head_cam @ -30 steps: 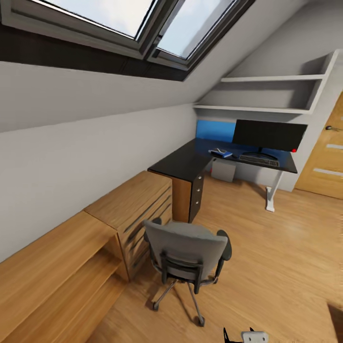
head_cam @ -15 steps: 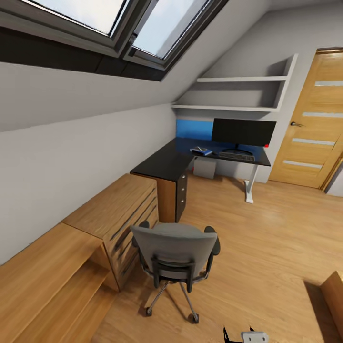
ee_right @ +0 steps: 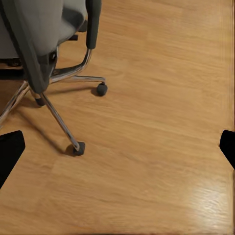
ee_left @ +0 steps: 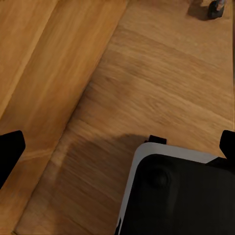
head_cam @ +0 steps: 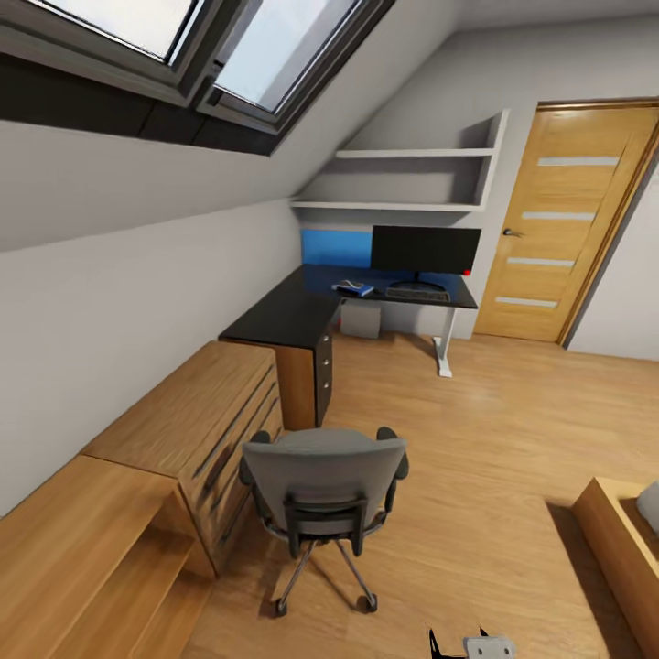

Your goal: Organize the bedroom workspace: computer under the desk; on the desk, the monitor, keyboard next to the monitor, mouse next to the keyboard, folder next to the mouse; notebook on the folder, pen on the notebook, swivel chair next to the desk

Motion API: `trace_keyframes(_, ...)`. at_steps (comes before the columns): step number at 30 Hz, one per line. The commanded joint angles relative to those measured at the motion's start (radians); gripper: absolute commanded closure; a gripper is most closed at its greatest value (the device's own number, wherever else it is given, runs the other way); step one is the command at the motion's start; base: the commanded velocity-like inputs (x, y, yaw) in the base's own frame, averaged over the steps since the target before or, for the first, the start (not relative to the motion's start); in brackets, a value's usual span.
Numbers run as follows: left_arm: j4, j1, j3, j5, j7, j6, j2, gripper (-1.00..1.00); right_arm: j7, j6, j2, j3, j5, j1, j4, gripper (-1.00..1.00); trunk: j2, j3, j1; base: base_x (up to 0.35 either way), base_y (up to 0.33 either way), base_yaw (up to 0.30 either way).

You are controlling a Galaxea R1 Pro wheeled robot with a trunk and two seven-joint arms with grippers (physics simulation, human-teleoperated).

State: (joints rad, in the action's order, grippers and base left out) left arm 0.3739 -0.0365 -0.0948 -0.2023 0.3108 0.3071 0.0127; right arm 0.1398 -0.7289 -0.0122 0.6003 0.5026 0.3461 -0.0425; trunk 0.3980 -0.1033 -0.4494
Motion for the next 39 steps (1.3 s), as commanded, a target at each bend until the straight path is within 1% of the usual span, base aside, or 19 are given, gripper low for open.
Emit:
trace_keyframes(1, 0.002, 0.000, -0.009, -0.009, 0.007, 0.002, -0.001, -1.00, 0.006, -0.001, 0.000, 0.009, 0.004, 0.001, 0.000, -1.00, 0.002, -0.002, -0.001, 0.000, 0.055, -0.298)
trace_keyframes(5, 0.002, -0.001, -0.008, -0.009, 0.007, 0.002, 0.000, -1.00, 0.006, -0.001, 0.000, 0.009, 0.004, 0.001, 0.000, -1.00, 0.002, -0.002, -0.001, 0.000, 0.068, -0.298)
trace_keyframes(12, 0.002, -0.001, -0.008, -0.009, 0.007, 0.002, 0.000, -1.00, 0.006, -0.001, 0.000, 0.009, 0.004, 0.001, 0.000, -1.00, 0.002, -0.002, -0.001, 0.000, 0.187, -0.298)
trace_keyframes(20, 0.001, -0.001, -0.009, -0.009, 0.007, 0.001, 0.000, -1.00, 0.006, 0.000, 0.000, 0.009, 0.004, 0.001, 0.001, -1.00, 0.002, -0.002, -0.001, 0.000, 0.077, -0.298)
trace_keyframes(31, 0.001, 0.000, -0.009, -0.009, 0.007, 0.002, 0.000, -1.00, 0.006, 0.000, 0.000, 0.009, 0.004, 0.001, 0.001, -1.00, 0.002, -0.002, -0.001, 0.000, 0.197, -0.296)
trace_keyframes(34, 0.001, -0.001, -0.009, -0.009, 0.007, 0.002, 0.000, -1.00, 0.006, 0.001, 0.000, 0.009, 0.003, 0.001, 0.001, -1.00, 0.002, -0.002, -0.001, 0.000, 0.247, -0.197)
trace_keyframes(39, 0.001, 0.000, -0.009, -0.009, 0.007, 0.003, 0.000, -1.00, 0.007, 0.002, 0.000, 0.009, 0.004, 0.001, 0.001, -1.00, 0.002, -0.002, -0.001, 0.000, 0.213, -0.060)
